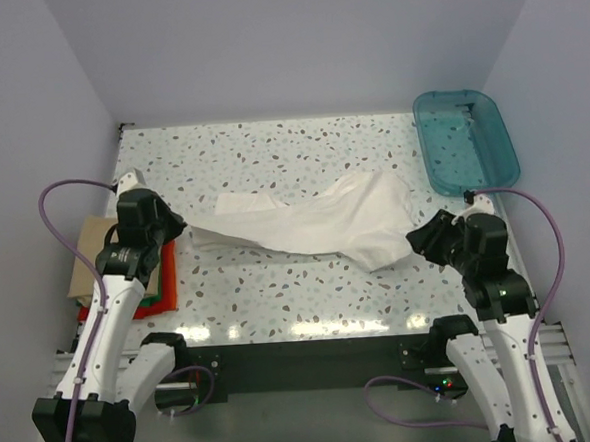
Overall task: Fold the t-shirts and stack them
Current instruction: Flatten the tshirt out
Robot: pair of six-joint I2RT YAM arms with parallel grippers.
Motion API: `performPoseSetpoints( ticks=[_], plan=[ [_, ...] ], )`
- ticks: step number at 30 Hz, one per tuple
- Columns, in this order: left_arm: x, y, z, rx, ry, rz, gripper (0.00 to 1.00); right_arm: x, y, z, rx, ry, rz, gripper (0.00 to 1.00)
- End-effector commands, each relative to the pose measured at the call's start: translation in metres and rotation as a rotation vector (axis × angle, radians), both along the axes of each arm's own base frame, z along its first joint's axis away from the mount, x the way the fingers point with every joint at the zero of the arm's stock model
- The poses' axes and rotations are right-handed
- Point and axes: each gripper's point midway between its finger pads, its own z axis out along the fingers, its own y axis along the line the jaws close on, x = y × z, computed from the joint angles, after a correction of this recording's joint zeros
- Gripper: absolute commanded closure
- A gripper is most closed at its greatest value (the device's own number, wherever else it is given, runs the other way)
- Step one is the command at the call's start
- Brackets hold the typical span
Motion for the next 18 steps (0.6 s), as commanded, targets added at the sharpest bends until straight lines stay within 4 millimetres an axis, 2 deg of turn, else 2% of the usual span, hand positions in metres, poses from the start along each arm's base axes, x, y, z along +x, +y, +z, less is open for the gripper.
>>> performPoseSetpoints(
  ticks=[1,2,3,6,9,10,14,15,18],
  plan=[
    [-0.001,0.004,0.0,-0.001,-0.016,0.016,1.0,-0.018,-0.001,-0.039,-0.002,0.14,-0.008,0.58],
    [-0.002,0.003,-0.001,-0.002,-0.013,0.013,1.0,-0.018,-0.002,-0.044,0.0,0.151,-0.012,0.49],
    [-0.001,0.003,-0.002,-0.004,-0.011,0.012,1.0,-0.015,-0.002,-0.052,0.005,0.154,-0.021,0.46],
    [-0.001,0.002,-0.002,-0.004,-0.014,0.005,1.0,-0.004,0.0,-0.059,0.022,0.158,-0.033,0.39],
    [0.001,0.002,0.0,0.001,-0.019,0.0,1.0,0.011,-0.005,-0.075,0.008,0.184,-0.066,0.39],
    [0.002,0.002,0.001,0.002,-0.02,-0.001,1.0,0.015,-0.008,-0.088,-0.009,0.229,-0.087,0.39],
    [0.004,0.0,-0.001,-0.002,-0.017,-0.011,1.0,0.032,-0.014,-0.113,-0.028,0.258,-0.136,0.39],
    [0.005,-0.001,-0.002,-0.006,-0.015,-0.016,1.0,0.038,-0.017,-0.125,-0.034,0.277,-0.158,0.39],
    [0.006,-0.002,-0.004,-0.007,-0.013,-0.021,1.0,0.051,-0.028,-0.143,-0.082,0.303,-0.219,0.39]
  ],
)
